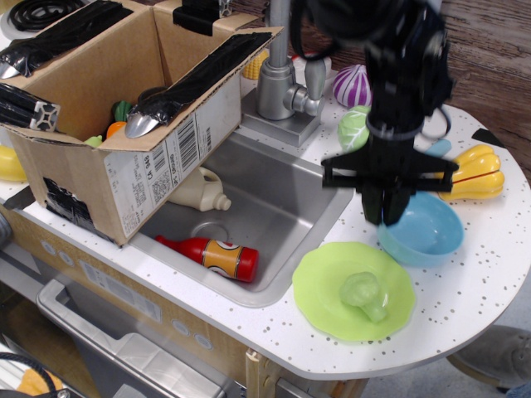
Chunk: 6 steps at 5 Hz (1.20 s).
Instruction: Pick up bowl and put in small4fbox
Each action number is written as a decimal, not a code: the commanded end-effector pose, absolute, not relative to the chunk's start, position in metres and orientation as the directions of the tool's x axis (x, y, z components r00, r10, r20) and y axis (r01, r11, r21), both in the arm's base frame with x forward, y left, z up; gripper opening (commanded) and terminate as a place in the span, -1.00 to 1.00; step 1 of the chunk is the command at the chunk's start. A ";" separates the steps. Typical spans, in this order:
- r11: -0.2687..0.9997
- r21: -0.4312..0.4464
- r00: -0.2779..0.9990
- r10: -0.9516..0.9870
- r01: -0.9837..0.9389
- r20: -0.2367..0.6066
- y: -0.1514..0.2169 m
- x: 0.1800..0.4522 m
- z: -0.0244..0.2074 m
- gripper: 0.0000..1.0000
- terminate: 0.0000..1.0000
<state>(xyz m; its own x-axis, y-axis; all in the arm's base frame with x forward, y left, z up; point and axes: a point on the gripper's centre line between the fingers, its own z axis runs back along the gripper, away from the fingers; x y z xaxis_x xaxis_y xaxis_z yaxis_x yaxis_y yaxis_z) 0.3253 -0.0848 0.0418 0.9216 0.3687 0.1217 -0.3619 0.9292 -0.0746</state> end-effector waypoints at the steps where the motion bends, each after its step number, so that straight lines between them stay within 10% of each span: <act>1: 0.969 0.028 0.947 0.233 -0.245 0.221 -0.044 0.309 0.143 -1.00 -1.00; 4: 0.950 0.312 0.975 -0.076 0.007 0.210 0.070 0.316 0.245 -1.00 -1.00; 6: 0.891 0.440 0.964 -0.205 0.114 0.167 0.148 0.337 0.234 -1.00 -1.00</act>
<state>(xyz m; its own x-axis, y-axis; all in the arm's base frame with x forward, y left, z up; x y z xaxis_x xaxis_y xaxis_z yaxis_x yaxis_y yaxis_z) 0.3342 0.1599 0.2049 0.9631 -0.2190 0.1567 0.1393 0.9033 0.4058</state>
